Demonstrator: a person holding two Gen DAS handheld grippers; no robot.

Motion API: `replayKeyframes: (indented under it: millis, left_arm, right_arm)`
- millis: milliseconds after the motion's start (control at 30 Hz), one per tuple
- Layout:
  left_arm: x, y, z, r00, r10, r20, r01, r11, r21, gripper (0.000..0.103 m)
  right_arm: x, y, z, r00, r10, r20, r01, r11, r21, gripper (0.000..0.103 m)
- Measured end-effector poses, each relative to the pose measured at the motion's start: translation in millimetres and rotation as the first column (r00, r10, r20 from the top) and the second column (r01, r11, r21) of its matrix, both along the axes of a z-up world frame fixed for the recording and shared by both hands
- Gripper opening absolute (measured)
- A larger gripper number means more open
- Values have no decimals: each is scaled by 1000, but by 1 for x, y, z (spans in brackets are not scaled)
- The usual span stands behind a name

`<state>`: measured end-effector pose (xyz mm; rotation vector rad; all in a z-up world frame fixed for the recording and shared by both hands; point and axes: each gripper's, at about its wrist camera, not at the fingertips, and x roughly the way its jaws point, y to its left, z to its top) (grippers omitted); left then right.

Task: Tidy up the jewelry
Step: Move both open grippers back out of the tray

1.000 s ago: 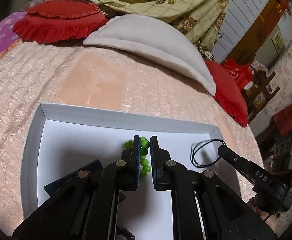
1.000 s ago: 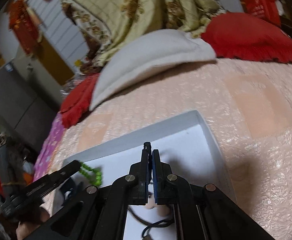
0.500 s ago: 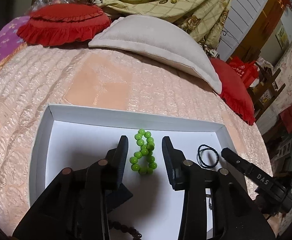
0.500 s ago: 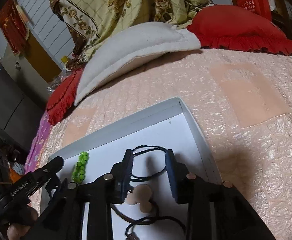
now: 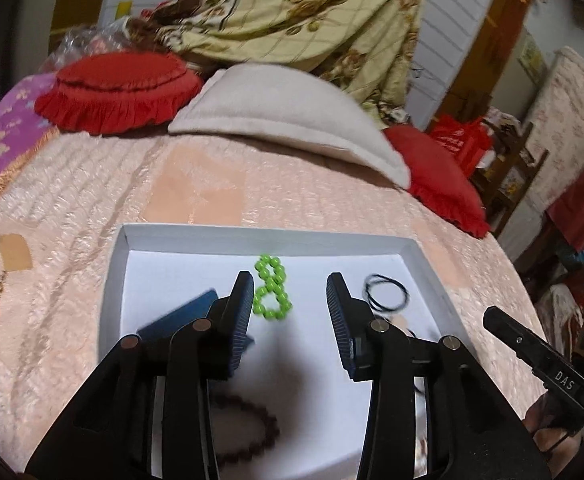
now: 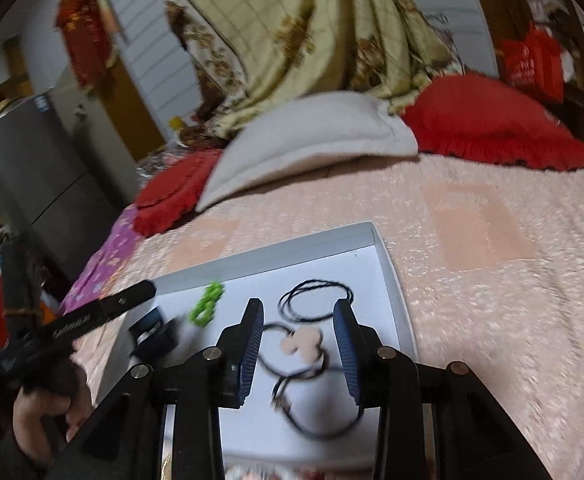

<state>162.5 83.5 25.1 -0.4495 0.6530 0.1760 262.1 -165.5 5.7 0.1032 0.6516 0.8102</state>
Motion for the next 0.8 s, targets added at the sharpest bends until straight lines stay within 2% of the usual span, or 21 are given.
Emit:
replayKeyframes:
  millis: [100, 233, 333, 400, 467, 567, 700, 800]
  left_arm:
    - [-30, -9, 7, 999, -31, 31, 30, 999, 27, 41]
    - [-76, -27, 5, 996, -66, 53, 65, 998, 15, 45]
    - [-101, -49, -2, 992, -118, 49, 119, 993, -2, 45]
    - [-112, -68, -11, 987, -159, 20, 159, 987, 6, 45]
    - [-114, -83, -20, 983, -185, -21, 185, 982, 31, 45]
    - [-104, -92, -33, 980, -179, -91, 185, 980, 68, 45]
    - [-93, -83, -47, 981, -146, -129, 153, 987, 45, 45]
    - [-86, -84, -55, 974, -155, -164, 163, 986, 36, 45]
  right_arm:
    - [-29, -23, -1, 999, 19, 34, -19, 1000, 3, 34]
    - [-63, -56, -14, 999, 24, 22, -24, 1000, -4, 34]
    - [-87, -64, -22, 996, 71, 58, -68, 996, -59, 34]
    - [-101, -60, -29, 990, 127, 66, -120, 987, -103, 34]
    - [-118, -54, -40, 975, 212, 69, -200, 969, -143, 34]
    - [-130, -43, -50, 968, 233, 91, -210, 955, -207, 34]
    - [-120, -39, -58, 972, 230, 46, -219, 959, -178, 34]
    - [-109, -37, -57, 977, 212, 22, -206, 968, -143, 34]
